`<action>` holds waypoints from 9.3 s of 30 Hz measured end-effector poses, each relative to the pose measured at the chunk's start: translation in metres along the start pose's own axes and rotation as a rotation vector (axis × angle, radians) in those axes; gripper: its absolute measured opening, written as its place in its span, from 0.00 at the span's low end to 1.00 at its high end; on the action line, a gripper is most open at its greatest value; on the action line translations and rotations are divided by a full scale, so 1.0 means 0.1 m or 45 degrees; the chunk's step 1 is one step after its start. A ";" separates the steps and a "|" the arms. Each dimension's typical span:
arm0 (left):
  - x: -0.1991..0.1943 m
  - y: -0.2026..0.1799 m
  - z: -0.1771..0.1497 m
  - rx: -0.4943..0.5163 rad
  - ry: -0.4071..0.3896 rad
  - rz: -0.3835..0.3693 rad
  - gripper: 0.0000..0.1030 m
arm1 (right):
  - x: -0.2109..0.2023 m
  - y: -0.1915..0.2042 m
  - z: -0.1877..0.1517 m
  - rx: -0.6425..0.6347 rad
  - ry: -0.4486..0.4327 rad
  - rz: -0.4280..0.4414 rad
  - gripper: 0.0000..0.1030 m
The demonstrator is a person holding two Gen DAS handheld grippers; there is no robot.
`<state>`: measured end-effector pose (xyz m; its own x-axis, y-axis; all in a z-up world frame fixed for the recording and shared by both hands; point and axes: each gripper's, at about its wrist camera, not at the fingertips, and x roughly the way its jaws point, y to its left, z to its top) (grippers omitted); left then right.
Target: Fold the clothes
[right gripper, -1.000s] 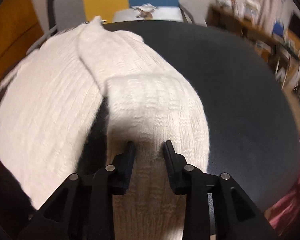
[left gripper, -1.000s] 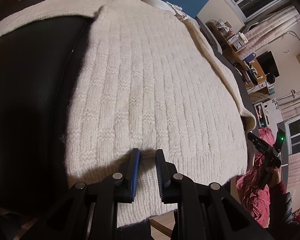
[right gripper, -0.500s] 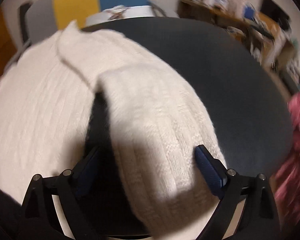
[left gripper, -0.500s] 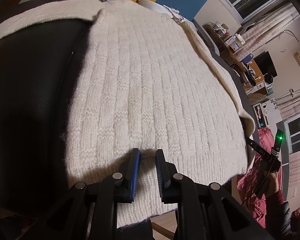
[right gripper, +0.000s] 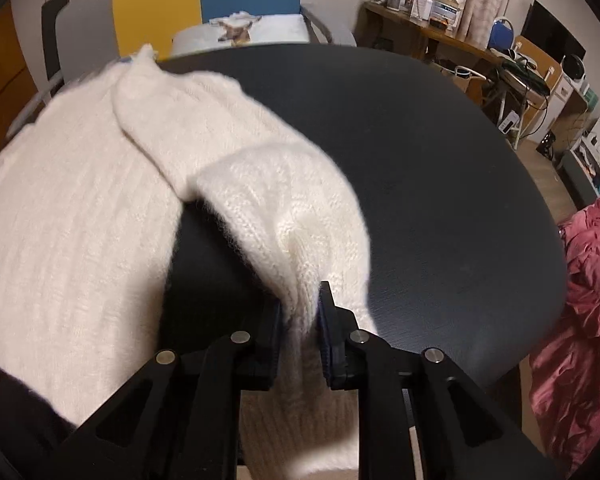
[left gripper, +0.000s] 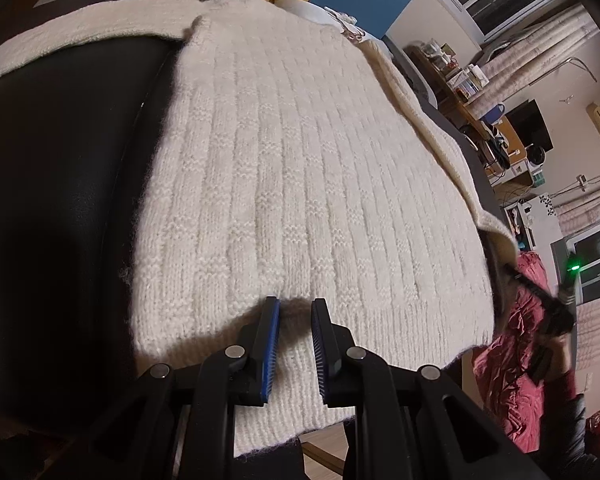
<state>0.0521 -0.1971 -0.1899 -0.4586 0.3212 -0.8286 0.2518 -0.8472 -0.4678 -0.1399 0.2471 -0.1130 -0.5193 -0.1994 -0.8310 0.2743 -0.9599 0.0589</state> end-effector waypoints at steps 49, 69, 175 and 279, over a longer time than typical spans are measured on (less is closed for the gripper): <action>1.16 -0.61 3.08 0.367 -0.315 0.209 0.15 | 1.62 2.26 2.30 -0.555 0.000 0.663 0.60; 1.41 -0.84 3.11 0.531 -0.316 0.236 0.15 | 2.05 2.49 2.34 -0.581 0.124 0.700 0.25; -2.08 3.72 0.90 -1.088 -0.827 0.423 0.05 | 1.98 4.36 1.44 -0.496 0.116 0.575 0.41; -2.06 4.29 0.56 -0.859 -0.402 -0.106 0.15 | 1.43 5.76 0.62 -0.749 0.283 0.869 0.52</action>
<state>0.2065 -0.6501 -0.2029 -0.6960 0.1504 -0.7021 0.6270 -0.3490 -0.6964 -0.1061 -0.3463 -0.1640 0.0561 -0.5838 -0.8100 0.8614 -0.3819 0.3349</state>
